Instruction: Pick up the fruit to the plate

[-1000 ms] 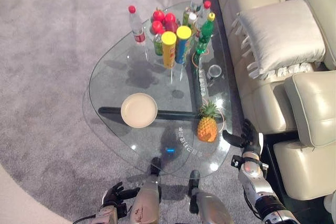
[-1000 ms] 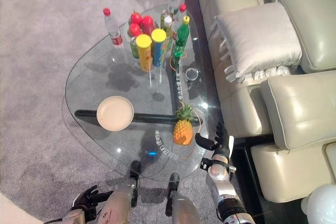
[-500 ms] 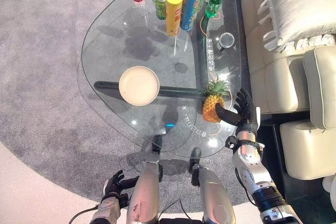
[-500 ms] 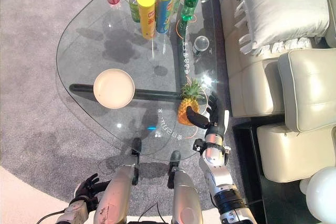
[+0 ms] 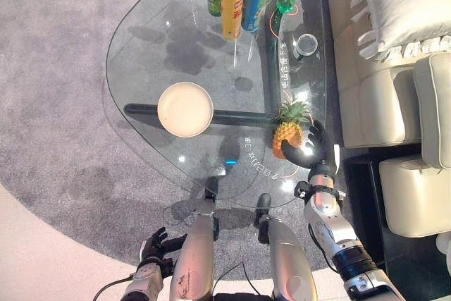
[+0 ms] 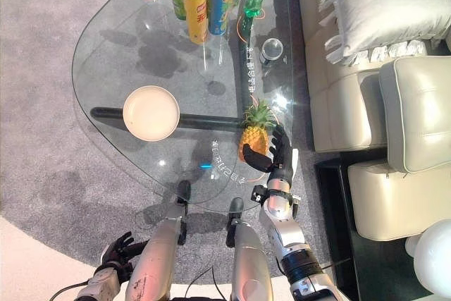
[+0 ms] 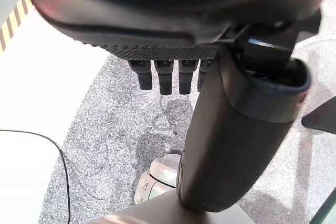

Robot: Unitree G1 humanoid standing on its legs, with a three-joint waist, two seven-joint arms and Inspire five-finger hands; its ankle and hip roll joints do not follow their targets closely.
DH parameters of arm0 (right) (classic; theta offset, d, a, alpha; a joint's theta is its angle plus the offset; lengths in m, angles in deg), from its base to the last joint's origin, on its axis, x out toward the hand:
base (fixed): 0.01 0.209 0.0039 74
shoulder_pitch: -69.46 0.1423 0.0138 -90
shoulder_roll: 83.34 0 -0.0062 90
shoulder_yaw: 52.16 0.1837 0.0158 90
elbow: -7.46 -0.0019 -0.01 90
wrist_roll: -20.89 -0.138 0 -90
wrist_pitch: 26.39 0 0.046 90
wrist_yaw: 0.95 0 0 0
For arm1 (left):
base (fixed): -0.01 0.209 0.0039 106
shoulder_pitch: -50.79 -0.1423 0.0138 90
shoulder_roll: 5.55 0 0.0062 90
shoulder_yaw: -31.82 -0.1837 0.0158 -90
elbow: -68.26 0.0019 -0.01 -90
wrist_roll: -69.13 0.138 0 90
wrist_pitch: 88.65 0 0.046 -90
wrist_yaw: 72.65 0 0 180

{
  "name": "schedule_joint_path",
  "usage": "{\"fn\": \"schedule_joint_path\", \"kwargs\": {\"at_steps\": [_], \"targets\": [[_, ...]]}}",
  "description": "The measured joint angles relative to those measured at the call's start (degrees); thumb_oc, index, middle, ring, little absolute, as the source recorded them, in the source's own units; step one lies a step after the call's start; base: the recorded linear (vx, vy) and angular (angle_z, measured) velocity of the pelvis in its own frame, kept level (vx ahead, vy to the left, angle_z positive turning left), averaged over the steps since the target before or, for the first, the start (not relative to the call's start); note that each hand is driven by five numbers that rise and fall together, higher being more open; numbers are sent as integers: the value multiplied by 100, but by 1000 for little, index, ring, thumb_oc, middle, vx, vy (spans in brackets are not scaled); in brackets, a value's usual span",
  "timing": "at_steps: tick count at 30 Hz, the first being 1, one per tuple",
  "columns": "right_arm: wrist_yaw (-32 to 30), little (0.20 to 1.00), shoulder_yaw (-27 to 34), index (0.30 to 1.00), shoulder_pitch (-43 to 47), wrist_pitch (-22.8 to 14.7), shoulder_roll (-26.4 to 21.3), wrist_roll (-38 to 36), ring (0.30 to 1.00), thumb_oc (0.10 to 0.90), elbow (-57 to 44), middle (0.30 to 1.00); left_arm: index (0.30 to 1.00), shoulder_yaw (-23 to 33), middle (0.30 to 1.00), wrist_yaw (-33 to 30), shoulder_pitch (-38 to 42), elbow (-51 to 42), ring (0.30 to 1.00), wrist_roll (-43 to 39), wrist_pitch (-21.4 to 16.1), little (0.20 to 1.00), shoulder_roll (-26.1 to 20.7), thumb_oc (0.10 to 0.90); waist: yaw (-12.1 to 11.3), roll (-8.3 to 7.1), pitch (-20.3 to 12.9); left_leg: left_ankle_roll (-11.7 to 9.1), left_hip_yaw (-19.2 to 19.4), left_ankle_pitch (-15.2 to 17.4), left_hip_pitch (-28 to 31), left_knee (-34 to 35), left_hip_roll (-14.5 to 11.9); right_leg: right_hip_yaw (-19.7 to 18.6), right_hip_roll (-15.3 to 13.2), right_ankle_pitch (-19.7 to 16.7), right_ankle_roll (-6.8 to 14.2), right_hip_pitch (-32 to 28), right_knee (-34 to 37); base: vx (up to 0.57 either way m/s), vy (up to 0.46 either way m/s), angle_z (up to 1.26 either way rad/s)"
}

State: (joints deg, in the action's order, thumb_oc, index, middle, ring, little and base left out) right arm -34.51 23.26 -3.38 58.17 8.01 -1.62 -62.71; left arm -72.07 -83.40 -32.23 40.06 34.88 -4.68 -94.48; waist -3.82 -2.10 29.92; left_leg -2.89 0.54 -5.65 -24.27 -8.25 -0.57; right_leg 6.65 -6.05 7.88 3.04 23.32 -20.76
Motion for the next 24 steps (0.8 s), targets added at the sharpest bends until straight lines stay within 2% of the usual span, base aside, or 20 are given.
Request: {"fn": "schedule_joint_path", "kwargs": {"at_steps": [6, 13, 17, 24], "targets": [[-577, 900, -16, 900, 263, 61, -1, 122, 900, 800, 334, 900, 900, -107, 900, 1, 43, 2, 900, -69, -43, 900, -11, 800, -68, 19, 10, -1, -14, -25, -65, 2, 9, 9, -8, 0, 0, 71, -20, 0, 0, 0], [-722, 900, -127, 900, 856, 133, 1, 80, 900, 800, 622, 900, 900, -131, 900, 7, 203, 12, 900, -82, -49, 900, -12, 800, -112, 29, 13, -23, -70, -108, -273, 5, 26, 43, -31, 45, -32, 347, -223, 5, -1, 3], [-1018, 900, -127, 900, 1211, 262, 24, -21, 900, 800, 902, 900, 900, -277, 900, 16, 298, 9, 900, -114, -41, 900, -10, 800, -250, 64, 32, -54, -117, -153, -311, 27, 34, 80, -47, 93, -64, 432, -340, -5, 12, 6], [-1281, 900, -43, 900, 1638, 293, 34, -498, 900, 800, 1307, 900, 900, -334, 900, 35, 320, 13, 900, -242, -44, 900, -14, 800, -284, 71, 34, -56, -140, -193, -417, 27, 56, 89, -66, 99, -68, 560, -406, -2, 3, 1]]}}
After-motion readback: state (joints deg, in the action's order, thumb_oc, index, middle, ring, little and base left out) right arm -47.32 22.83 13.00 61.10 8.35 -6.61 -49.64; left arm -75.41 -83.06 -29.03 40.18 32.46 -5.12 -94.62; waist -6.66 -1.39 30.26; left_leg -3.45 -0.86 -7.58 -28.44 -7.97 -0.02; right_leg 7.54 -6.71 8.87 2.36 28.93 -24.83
